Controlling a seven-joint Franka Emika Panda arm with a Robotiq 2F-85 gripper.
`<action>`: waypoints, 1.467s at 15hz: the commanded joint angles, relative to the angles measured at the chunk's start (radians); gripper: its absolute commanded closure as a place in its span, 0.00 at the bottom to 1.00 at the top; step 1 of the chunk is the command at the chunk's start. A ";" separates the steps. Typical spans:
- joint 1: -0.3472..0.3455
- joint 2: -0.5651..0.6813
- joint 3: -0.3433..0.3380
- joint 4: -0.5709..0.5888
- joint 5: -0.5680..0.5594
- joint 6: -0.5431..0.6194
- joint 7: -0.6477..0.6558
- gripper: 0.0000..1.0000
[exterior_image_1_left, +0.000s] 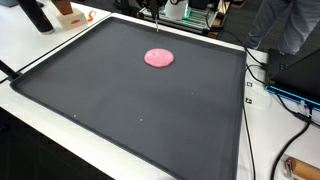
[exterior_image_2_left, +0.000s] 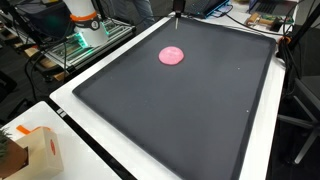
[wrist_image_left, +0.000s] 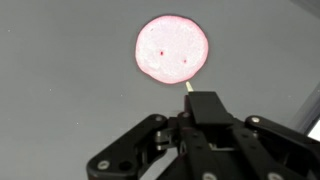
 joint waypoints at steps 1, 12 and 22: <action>0.026 0.013 0.019 0.048 -0.070 -0.026 0.046 0.97; 0.192 0.163 0.153 0.285 -0.502 -0.265 0.514 0.97; 0.359 0.404 0.143 0.449 -0.668 -0.485 0.857 0.97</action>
